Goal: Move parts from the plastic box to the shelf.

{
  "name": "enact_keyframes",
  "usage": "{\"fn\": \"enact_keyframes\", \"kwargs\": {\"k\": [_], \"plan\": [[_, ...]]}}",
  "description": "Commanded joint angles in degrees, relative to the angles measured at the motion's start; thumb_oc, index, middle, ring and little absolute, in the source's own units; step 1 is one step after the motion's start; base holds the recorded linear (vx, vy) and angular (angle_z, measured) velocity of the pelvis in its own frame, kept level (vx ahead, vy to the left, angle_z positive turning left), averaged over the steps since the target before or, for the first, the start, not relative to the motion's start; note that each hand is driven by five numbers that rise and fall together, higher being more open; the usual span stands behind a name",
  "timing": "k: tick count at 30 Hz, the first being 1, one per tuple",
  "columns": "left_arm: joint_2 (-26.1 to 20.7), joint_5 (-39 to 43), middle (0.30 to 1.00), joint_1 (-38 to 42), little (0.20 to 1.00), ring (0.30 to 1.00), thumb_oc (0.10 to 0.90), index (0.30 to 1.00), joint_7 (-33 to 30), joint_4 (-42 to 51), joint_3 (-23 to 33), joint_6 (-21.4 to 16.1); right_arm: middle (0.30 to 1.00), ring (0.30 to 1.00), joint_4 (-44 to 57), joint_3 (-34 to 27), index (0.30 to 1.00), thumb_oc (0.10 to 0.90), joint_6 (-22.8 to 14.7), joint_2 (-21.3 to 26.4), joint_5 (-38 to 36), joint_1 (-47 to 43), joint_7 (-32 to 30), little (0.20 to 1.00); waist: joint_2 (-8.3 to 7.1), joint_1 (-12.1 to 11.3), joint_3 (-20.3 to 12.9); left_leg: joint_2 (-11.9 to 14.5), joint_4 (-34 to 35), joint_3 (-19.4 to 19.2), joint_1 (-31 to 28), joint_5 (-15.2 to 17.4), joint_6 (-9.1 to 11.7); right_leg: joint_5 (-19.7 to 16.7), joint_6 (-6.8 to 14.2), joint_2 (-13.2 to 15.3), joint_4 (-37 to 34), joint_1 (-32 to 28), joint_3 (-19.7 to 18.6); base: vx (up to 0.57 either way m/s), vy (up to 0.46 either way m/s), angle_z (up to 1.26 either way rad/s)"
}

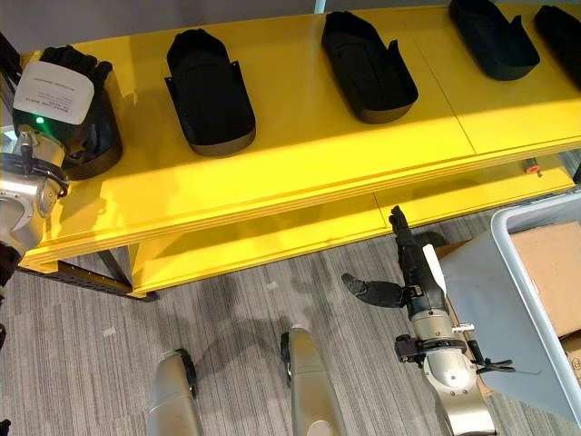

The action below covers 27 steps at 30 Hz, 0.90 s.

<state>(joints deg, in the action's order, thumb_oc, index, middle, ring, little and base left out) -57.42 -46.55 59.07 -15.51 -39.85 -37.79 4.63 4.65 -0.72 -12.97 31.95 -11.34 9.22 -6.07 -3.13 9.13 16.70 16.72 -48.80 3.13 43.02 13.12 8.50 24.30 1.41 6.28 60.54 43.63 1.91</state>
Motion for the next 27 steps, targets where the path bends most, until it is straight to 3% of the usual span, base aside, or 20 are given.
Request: {"fn": "enact_keyframes", "kwargs": {"k": [1,27], "plan": [[-4.98,-3.23,1.0,1.3,1.0,1.0,0.9,1.0,-2.54,3.61,6.42,1.25,1.0,1.0,8.72,-5.02,1.0,0.9,-6.55,2.64,0.21,-0.84,-2.27,1.0,1.24,0.24,-2.78,-0.67,-1.72,-1.98,-3.23,4.11,-5.05,-2.09,2.48,2.58,-4.99,-4.35,-2.73,0.0,0.0,0.0],[-8.51,-5.77,1.0,-4.91,1.0,1.0,0.9,1.0,-2.13,9.22,11.99,0.71,1.0,1.0,8.77,-6.72,1.0,0.9,-6.26,1.93,0.11,-0.47,-1.94,1.0,1.55,-0.24,-3.14,-0.8,-1.62,-2.18,-2.99,4.25,-5.19,-2.28,2.54,2.46,-5.05,-3.85,-3.04,0.0,0.0,0.0]]}}
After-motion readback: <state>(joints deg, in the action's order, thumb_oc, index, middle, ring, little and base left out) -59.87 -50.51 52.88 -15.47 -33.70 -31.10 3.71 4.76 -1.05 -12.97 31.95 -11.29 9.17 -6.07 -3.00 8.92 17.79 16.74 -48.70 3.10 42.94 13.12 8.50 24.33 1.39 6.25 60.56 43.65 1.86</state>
